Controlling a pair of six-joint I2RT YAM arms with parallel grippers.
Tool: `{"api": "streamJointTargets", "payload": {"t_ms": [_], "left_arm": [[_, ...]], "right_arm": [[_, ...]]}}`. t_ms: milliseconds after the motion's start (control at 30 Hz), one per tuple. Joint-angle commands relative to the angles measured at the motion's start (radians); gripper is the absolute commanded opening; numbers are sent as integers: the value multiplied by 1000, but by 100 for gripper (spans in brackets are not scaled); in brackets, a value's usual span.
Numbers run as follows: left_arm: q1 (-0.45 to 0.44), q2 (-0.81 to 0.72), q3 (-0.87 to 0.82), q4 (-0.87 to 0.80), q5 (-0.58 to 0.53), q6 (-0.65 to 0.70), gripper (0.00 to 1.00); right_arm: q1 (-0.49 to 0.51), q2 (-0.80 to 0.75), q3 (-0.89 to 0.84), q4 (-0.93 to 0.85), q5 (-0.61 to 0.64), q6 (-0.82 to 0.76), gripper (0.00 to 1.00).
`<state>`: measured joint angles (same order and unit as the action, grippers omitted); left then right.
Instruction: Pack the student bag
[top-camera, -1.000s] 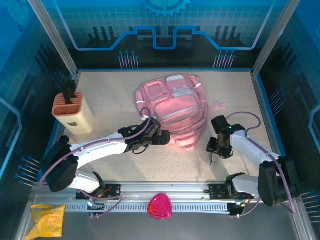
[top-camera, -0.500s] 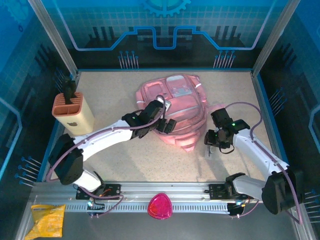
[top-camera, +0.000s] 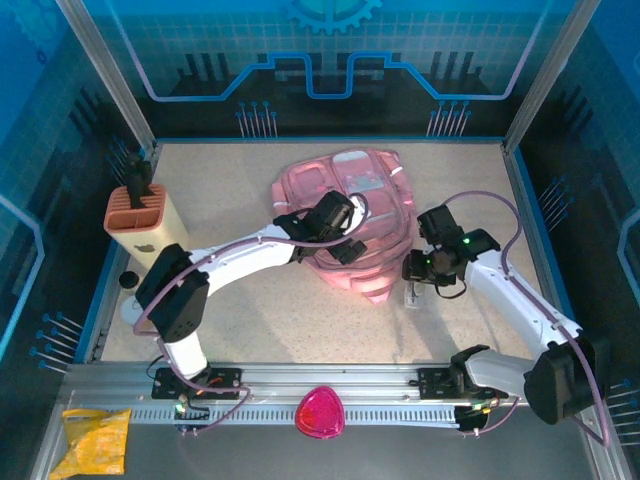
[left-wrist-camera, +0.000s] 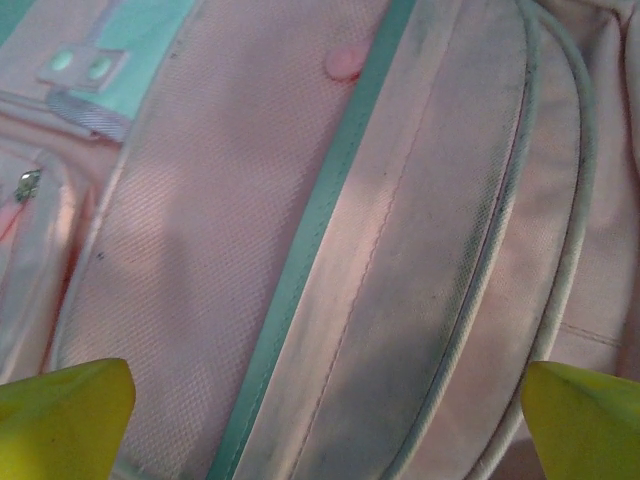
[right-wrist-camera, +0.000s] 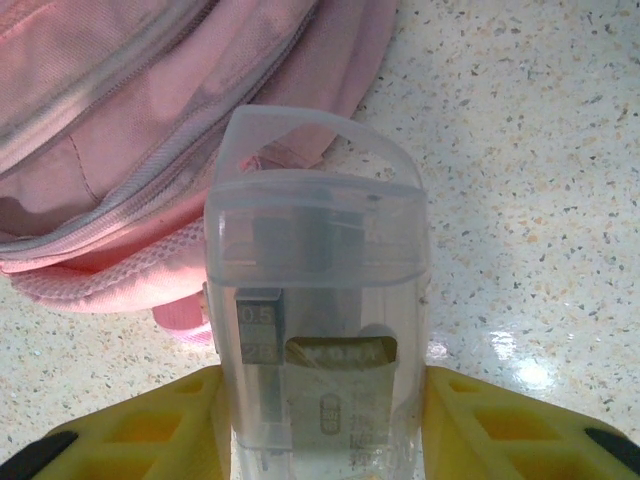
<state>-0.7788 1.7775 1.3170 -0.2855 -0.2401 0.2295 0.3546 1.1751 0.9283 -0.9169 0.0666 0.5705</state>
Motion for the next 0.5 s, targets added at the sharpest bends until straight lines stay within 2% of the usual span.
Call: {"api": "streamJointTargets", "payload": {"t_ms": [0, 100, 233, 333, 467], "left_arm": [[2, 53, 40, 45, -7, 81, 99], [3, 103, 83, 30, -17, 120, 99], [14, 156, 127, 48, -125, 148, 95], [29, 136, 143, 52, -89, 123, 88], [54, 131, 182, 39, -96, 99, 75]], "right_arm": [[12, 10, 38, -7, -4, -17, 48], [12, 18, 51, -1, -4, -17, 48], [12, 20, 52, 10, -5, -15, 48], [15, 25, 45, 22, 0, -10, 47], [18, 49, 58, 36, -15, -12, 47]]}}
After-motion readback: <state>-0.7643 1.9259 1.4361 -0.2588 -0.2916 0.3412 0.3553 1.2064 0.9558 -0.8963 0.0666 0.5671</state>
